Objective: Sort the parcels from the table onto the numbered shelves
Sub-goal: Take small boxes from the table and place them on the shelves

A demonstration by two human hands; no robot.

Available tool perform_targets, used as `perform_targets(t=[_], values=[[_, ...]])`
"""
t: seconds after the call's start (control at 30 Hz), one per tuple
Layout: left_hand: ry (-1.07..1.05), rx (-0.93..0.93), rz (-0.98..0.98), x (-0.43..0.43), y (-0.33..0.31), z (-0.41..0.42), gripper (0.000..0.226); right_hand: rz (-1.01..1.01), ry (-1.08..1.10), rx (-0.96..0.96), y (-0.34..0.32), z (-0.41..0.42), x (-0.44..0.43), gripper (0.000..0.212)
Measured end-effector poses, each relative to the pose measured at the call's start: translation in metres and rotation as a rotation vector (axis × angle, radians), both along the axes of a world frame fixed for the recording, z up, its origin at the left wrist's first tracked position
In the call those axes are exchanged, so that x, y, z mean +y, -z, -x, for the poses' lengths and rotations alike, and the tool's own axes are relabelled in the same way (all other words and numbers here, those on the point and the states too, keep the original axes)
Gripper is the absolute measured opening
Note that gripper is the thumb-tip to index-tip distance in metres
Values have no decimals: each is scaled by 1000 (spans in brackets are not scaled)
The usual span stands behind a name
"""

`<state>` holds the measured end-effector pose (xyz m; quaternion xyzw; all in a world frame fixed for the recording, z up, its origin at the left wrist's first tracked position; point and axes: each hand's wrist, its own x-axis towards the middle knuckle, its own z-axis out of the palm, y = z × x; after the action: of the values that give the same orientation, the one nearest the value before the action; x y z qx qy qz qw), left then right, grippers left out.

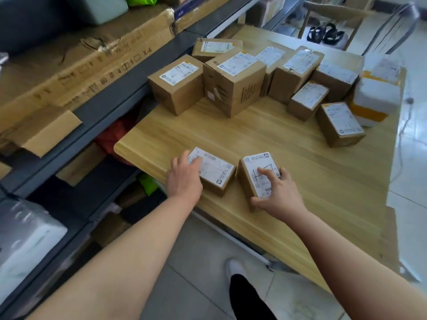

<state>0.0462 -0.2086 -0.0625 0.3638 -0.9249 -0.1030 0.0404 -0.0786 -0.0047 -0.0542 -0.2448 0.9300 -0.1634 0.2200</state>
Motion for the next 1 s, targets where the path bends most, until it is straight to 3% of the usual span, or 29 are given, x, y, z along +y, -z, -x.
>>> perform_targets(t=[0.1,0.27,0.33,0.47,0.67,0.8,1.0], values=[[-183,-29,-290,13,1,1,51,-3,-84,1,-2,3,2,85],[-156,4,-515,0,-1,10,43,-3,-273,-21,-6,22,-4,83],[-215,40,-532,-9,1,16,44,24,-273,-24,-6,32,-19,83],[-250,15,-500,-13,7,31,75,87,-187,-12,0,35,-56,85],[-251,44,-480,-12,8,33,83,80,-355,-76,5,47,-72,102],[-361,-75,-544,10,11,35,115,161,-330,-45,11,39,-70,99],[-366,-264,-368,5,9,31,113,145,-341,-45,14,48,-69,98]])
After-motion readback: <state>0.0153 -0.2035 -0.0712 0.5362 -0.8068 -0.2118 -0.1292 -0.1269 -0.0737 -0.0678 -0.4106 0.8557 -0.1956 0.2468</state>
